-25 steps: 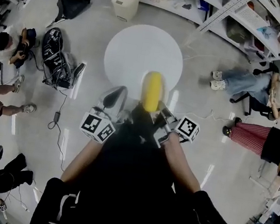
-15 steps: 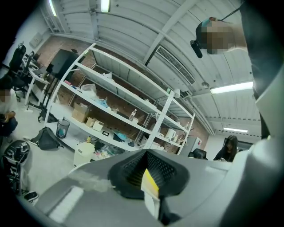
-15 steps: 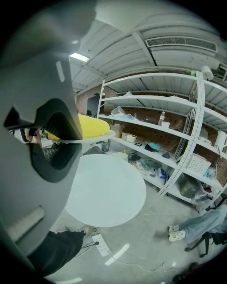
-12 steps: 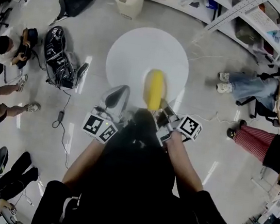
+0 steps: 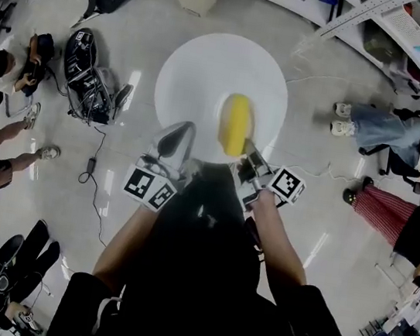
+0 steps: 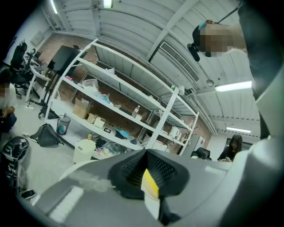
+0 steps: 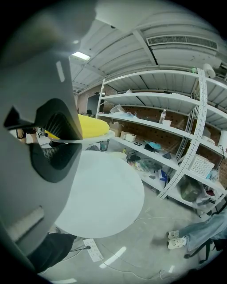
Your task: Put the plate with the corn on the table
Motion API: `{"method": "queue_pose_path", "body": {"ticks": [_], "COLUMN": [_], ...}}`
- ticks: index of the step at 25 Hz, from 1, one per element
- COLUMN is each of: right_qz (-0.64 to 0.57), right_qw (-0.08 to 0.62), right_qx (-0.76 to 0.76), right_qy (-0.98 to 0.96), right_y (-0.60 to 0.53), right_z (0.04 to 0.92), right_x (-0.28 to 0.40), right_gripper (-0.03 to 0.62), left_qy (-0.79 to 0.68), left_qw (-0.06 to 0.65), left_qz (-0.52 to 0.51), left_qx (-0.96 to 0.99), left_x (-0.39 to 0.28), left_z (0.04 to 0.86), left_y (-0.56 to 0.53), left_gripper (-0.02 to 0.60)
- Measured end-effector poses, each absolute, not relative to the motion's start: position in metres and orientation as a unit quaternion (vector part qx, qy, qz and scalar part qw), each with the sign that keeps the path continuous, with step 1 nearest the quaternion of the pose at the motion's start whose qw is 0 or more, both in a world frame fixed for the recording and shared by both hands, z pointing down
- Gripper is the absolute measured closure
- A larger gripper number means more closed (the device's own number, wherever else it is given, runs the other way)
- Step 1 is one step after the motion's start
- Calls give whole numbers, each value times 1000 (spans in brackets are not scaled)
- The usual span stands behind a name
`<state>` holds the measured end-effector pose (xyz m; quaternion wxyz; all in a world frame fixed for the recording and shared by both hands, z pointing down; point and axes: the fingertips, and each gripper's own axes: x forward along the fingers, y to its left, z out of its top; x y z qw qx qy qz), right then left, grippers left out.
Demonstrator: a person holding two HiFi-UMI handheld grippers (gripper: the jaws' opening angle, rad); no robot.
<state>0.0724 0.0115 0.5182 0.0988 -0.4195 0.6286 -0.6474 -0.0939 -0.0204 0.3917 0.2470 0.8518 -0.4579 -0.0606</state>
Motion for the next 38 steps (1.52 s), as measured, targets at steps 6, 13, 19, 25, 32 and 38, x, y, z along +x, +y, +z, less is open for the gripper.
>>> {"method": "queue_pose_path", "body": {"ticks": [6, 13, 19, 25, 32, 38], "right_qz": [-642, -638, -645, -657, -654, -658], "right_qw": [118, 121, 121, 116, 117, 113], "right_qx": [-389, -374, -374, -375, -368, -364], "right_qy": [650, 662, 655, 644, 650, 650], "right_y": [-1, -20, -34, -40, -53, -60], "right_z": [531, 547, 563, 585, 608, 627], "right_x": [69, 71, 78, 82, 82, 81], "right_gripper": [563, 563, 563, 563, 563, 562], "left_qy": [-452, -448, -451, -454, -454, -457], "left_qw": [260, 267, 271, 282, 289, 299], "left_qz": [-56, -54, -51, -55, -53, -54], "left_qx": [851, 851, 849, 843, 841, 836], "left_x": [-80, -68, -62, -56, -52, -52], "left_z": [410, 426, 438, 448, 465, 478], "left_y": [-29, -48, -56, -64, -73, -81], "left_gripper": [577, 577, 577, 577, 577, 577]}}
